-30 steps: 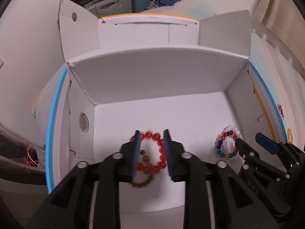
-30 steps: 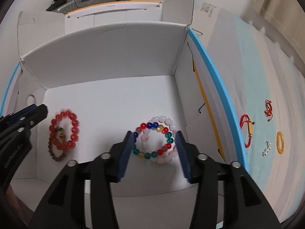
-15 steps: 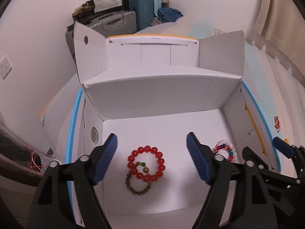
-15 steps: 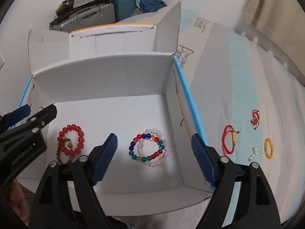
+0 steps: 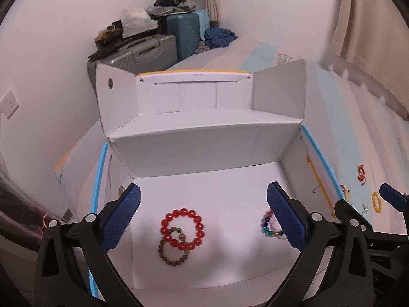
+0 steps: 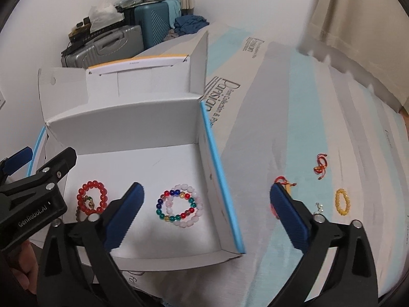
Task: Organize jewelry
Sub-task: 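Withdraw both tools from the box back over the bed, then grasp the pearl earrings with the left tool while the right tool grasps the yellow bead bracelet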
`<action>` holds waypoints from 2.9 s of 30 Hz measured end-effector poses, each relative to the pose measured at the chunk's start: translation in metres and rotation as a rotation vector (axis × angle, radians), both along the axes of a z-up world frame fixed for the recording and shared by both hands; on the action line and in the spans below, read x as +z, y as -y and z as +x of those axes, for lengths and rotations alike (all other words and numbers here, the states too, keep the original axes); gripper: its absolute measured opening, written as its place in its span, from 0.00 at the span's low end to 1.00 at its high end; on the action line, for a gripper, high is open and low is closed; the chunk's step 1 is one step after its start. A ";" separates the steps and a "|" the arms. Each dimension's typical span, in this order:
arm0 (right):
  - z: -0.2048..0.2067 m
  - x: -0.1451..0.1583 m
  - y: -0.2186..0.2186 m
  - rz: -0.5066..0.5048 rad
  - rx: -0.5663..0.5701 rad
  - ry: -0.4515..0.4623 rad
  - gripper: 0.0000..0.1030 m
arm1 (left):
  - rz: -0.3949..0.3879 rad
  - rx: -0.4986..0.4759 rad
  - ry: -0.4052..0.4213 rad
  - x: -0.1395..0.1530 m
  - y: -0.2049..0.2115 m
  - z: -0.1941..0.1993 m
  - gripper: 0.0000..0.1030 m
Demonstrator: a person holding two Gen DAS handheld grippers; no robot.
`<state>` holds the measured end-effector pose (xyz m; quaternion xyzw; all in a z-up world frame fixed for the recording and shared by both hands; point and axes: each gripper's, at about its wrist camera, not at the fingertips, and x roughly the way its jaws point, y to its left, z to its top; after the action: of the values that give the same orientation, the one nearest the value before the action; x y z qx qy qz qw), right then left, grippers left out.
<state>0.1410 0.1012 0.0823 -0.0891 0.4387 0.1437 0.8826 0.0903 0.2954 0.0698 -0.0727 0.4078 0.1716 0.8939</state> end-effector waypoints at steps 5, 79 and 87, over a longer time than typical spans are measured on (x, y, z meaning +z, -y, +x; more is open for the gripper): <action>0.001 0.011 0.020 0.011 -0.027 0.017 0.93 | 0.001 -0.026 0.014 0.006 0.018 0.005 0.94; 0.100 -0.052 0.335 0.063 -0.351 -0.063 0.85 | -0.124 -0.556 -0.093 -0.084 0.322 0.115 0.94; 0.124 -0.085 0.339 0.030 -0.337 -0.130 0.76 | -0.090 -0.609 -0.138 -0.110 0.351 0.122 0.94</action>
<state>0.2652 -0.2377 -0.0023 0.0085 0.5013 0.0057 0.8652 0.2122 -0.0558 -0.0404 0.0249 0.4776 -0.1177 0.8703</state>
